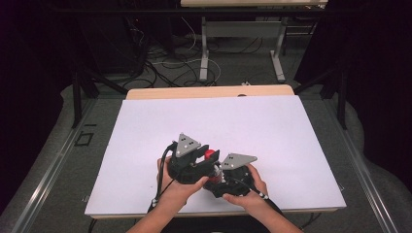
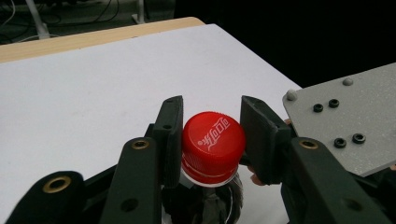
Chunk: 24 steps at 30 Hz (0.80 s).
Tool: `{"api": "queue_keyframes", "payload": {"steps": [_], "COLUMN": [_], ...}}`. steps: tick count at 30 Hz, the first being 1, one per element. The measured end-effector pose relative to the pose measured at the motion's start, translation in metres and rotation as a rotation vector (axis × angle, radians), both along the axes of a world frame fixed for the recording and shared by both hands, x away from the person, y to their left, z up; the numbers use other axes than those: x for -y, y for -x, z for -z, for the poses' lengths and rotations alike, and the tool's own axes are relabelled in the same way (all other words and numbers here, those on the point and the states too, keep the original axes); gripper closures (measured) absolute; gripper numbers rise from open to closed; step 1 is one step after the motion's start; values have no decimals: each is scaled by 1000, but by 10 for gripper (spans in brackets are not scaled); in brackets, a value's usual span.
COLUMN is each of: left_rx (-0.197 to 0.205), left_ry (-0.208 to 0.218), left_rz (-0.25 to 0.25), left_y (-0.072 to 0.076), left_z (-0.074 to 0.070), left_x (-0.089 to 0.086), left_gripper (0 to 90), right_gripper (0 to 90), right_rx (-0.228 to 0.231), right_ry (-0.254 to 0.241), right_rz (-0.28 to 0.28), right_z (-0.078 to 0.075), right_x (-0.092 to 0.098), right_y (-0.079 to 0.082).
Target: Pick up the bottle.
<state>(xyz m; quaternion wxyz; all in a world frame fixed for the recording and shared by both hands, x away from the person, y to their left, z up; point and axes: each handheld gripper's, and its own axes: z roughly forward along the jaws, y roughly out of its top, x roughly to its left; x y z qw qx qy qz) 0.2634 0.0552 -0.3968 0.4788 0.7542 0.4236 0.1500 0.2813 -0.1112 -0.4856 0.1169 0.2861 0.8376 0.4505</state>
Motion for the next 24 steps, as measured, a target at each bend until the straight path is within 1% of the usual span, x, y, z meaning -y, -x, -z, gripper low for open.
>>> {"api": "queue_keyframes", "payload": {"steps": [1, 3, 4, 5, 6, 7, 9, 11, 12, 14, 16, 17, 18, 19, 20, 21, 22, 24], "left_rx": [-2, -6, -1, -10, -12, -18, -13, -14, 4, 26, 47, 57, 67, 73, 70, 68, 72, 49], "left_ry": [-4, -5, 2, -5, 2, 0, 9, 12, 32, 29, 51, 52, 58, 68, 78, 82, 86, 103], "left_rz": [0, 0, -6, 2, -4, 2, 11, 64, 78, 105, 144, 158, 183, 211, 238, 265, 305, 375], "left_y": [0, 0, -1, -1, -1, -2, -3, -5, -5, -7, -10, -11, -13, -14, -16, -18, -20, -24], "left_z": [0, 0, 0, -1, -1, -1, -1, -2, -1, -1, -1, -1, -1, -2, -3, -3, -4, -5], "left_x": [0, -1, -1, -2, -2, -3, -4, -6, -8, -11, -16, -19, -22, -25, -28, -32, -36, -42], "left_gripper": [613, 613, 613, 612, 612, 612, 611, 605, 594, 539, 491, 467, 457, 444, 428, 421, 421, 409], "right_gripper": [288, 287, 288, 288, 288, 288, 288, 288, 288, 288, 287, 288, 287, 287, 287, 287, 287, 287], "right_rx": [3, 5, 4, 10, 7, 7, 9, 4, 8, 14, 11, 12, 13, 8, 4, -1, 1, -3], "right_ry": [-8, -9, -8, -10, -7, -6, -9, -12, -11, -13, -17, -17, -18, -18, -27, -29, -28, -34], "right_rz": [4, 5, 6, 9, 8, 9, 10, 3, 2, -6, -15, -19, -23, -39, -40, -53, -72, -92], "right_z": [1, 1, 1, 2, 1, 1, 1, 0, 0, 0, -1, -1, -1, -1, -1, -2, -2, -3], "right_x": [-1, -1, -2, -2, -2, -2, -2, -1, -1, -1, -1, -1, -1, 0, 0, 0, 1, 1], "right_y": [0, 0, 0, 0, 1, 1, 1, 1, 1, 1, 2, 2, 2, 1, 1, 1, 0, 1]}}
